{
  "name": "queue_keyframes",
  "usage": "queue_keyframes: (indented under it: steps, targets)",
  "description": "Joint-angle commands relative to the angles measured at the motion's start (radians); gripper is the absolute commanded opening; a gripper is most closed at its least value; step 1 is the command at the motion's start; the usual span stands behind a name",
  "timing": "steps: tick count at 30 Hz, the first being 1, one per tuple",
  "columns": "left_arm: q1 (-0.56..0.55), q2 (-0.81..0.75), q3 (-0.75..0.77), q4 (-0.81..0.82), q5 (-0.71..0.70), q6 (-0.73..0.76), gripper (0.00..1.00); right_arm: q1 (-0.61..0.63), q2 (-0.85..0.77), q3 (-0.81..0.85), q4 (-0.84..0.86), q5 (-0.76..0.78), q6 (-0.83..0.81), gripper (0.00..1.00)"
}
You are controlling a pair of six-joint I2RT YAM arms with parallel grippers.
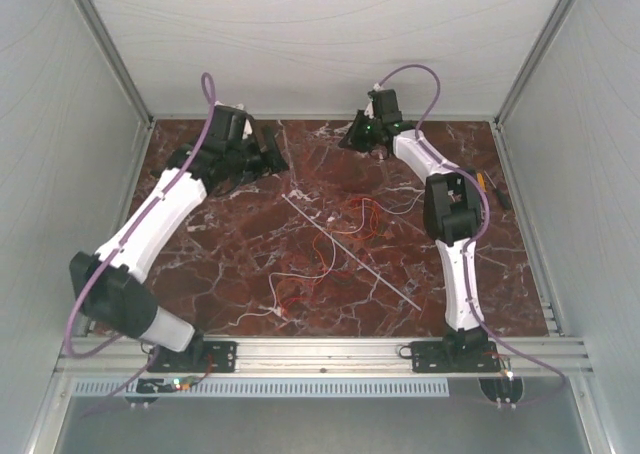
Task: Zip-tie the wires
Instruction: Pick up the cable at the center of the board.
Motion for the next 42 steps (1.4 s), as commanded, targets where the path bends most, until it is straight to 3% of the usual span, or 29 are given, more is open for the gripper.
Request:
queue_keyframes:
  steps: [1,9,18,28,34,42]
  targets:
    - [0.028,0.119,0.041,0.194,0.013,-0.108,0.83,-0.007,-0.079,0.001,-0.006,-0.04,0.014,0.0]
    - [0.044,0.425,0.226,0.287,0.037,-0.217,0.76,-0.006,-0.114,-0.027,-0.085,-0.056,0.002,0.0]
    - [0.106,0.562,0.316,0.387,0.164,-0.294,0.72,-0.007,-0.163,0.01,-0.098,-0.095,0.034,0.0]
    - [0.112,0.321,0.123,0.452,0.168,-0.235,0.72,0.001,-0.278,0.043,-0.046,-0.056,-0.015,0.0]
    - [0.112,0.122,0.046,0.428,0.083,-0.135,0.74,0.061,-0.318,0.154,-0.036,0.072,-0.187,0.0]
    - [0.115,-0.098,0.015,0.429,0.028,-0.044,0.77,0.093,-0.36,0.19,0.237,0.133,-0.166,0.0]
